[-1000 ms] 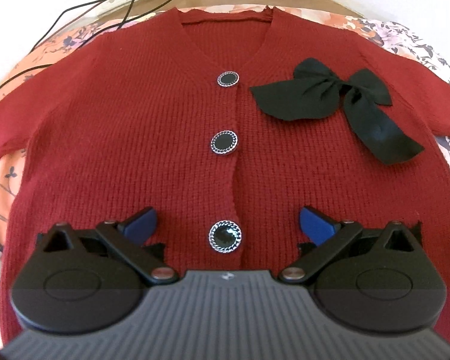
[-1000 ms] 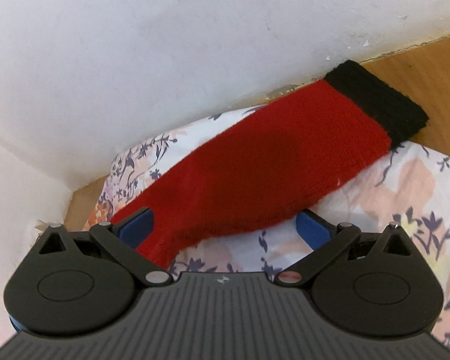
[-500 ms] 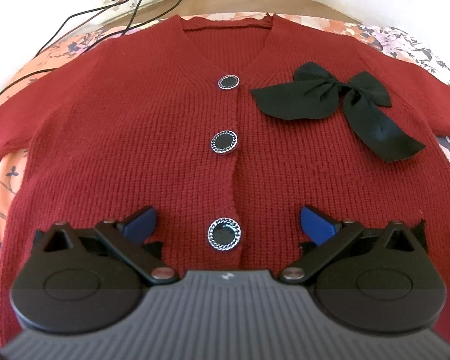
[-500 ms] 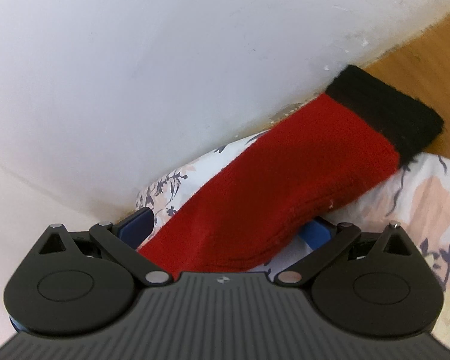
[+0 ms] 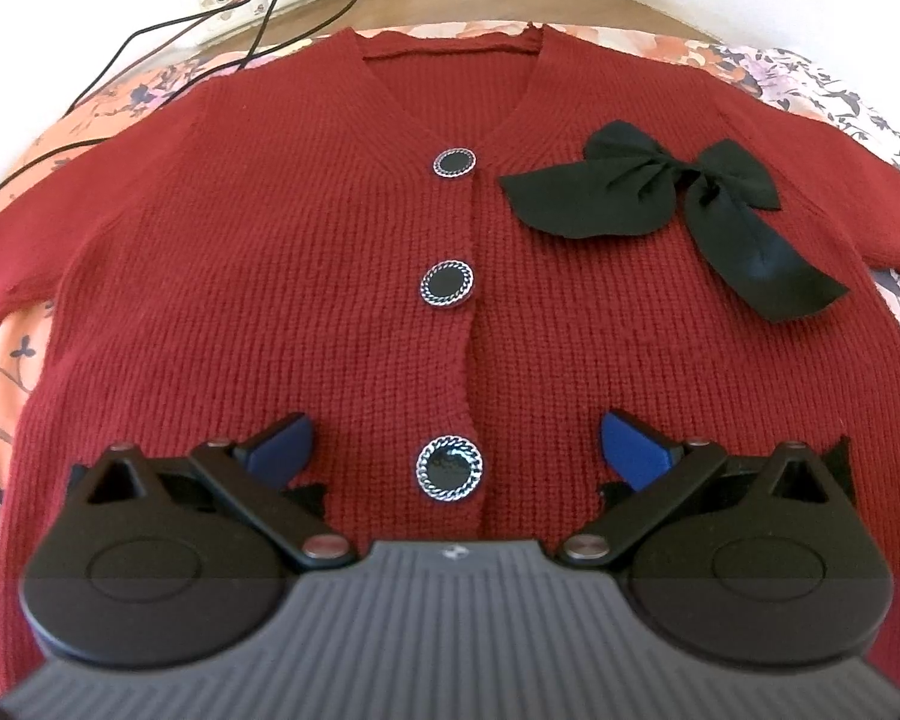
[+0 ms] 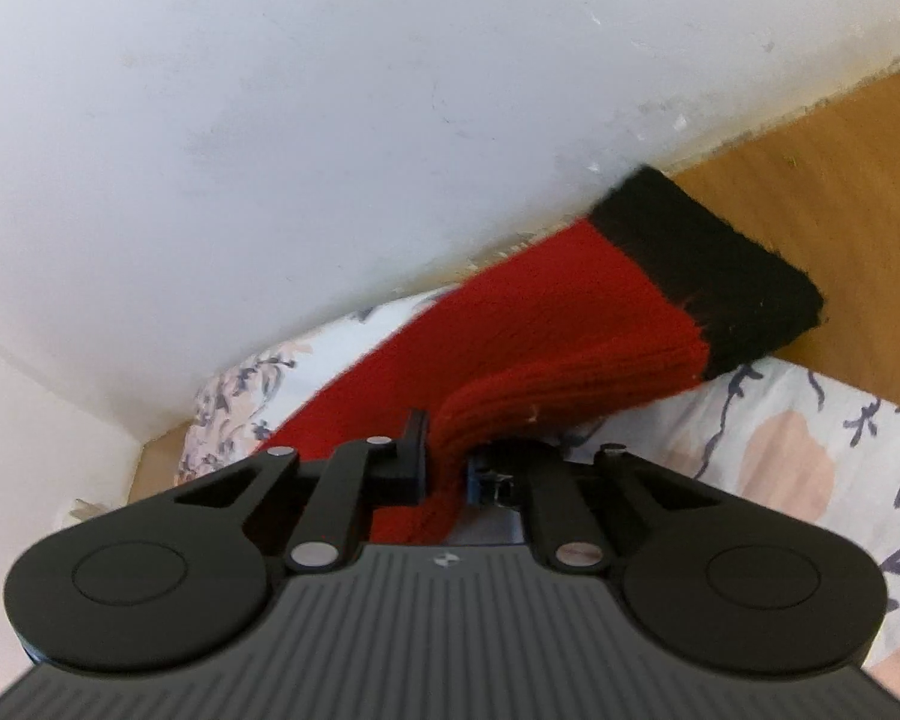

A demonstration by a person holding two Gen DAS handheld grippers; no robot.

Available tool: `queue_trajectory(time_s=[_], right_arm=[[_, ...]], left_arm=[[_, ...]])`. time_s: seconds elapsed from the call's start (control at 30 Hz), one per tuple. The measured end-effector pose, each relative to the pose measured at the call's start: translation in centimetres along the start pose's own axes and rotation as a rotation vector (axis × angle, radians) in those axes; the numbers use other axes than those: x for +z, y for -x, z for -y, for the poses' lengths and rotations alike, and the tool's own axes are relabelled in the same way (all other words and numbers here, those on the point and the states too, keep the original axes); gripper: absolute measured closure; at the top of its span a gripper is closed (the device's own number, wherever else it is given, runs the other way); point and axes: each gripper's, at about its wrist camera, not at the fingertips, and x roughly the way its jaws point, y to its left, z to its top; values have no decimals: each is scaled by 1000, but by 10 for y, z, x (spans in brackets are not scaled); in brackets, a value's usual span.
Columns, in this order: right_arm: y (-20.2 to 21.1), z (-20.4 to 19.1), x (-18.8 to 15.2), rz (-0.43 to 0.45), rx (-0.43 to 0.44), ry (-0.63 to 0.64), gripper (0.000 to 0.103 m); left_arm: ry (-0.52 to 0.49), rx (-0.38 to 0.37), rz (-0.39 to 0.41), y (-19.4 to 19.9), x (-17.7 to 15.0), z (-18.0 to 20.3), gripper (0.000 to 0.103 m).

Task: Fold small clothes
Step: 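Grasp the black cuff of a cardigan sleeve with the right tool, then carry the held sleeve across the cardigan front with the right tool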

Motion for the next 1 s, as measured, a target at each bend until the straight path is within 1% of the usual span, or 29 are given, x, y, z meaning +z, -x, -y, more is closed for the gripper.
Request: queue_trajectory(time_s=[0.1, 0.3, 0.4, 0.5, 0.6, 0.77, 0.93, 1.0], right_arm=[[20, -12, 1, 33, 61, 27, 92], [37, -49, 0, 44, 176, 102, 92], [47, -66, -4, 41, 244, 137, 92], [51, -87, -8, 34, 288, 181, 92], [51, -107, -13, 22, 331, 210, 92], [41, -141, -24, -7, 374, 262, 92], [26, -168, -37, -34, 418, 296, 92], [16, -189, -47, -44, 430, 313, 92]], left_arm=[[-4, -6, -3, 2, 0, -1, 0], [3, -19, -24, 8, 2, -4, 0], [-2, -29, -16, 15, 3, -5, 0], [-2, -31, -1, 21, 4, -9, 0], [1, -37, 14, 27, 6, -14, 0], [13, -29, 37, 35, 8, -26, 0], [36, -17, 47, 41, 7, -43, 0], [43, -12, 53, 44, 6, -51, 0]])
